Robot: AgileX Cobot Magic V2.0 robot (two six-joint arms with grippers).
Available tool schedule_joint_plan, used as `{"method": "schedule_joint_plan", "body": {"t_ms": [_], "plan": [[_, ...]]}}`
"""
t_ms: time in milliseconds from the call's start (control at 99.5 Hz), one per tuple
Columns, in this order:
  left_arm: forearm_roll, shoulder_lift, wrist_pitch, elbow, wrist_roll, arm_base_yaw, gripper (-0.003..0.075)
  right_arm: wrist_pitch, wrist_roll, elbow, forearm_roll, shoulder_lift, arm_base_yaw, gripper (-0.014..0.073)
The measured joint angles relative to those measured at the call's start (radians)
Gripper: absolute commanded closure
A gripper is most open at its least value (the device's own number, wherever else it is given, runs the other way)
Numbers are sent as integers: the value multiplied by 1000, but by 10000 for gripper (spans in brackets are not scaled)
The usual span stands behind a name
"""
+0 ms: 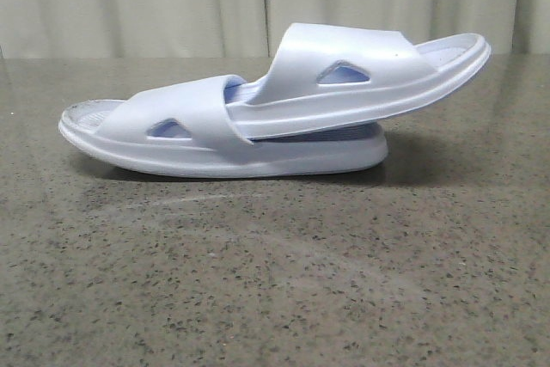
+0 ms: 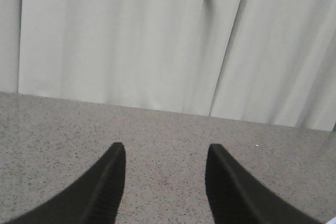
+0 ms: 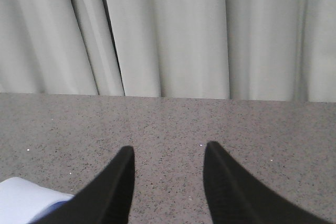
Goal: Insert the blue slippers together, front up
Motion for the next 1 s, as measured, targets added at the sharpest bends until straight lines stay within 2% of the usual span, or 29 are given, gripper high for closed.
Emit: {"method": "schedule_joint_plan", "body": {"t_ms": [281, 492, 743, 1005], "plan": [[36, -250, -13, 155, 0, 1, 410, 22, 0, 7, -67, -116, 0, 337], [45, -378, -14, 245, 1, 1, 410, 28, 0, 101, -74, -247, 0, 337], [77, -430, -14, 324, 1, 1, 410, 32, 0, 225, -75, -434, 0, 336], [78, -430, -13, 376, -1, 1, 410, 32, 0, 302, -76, -511, 0, 337]]}}
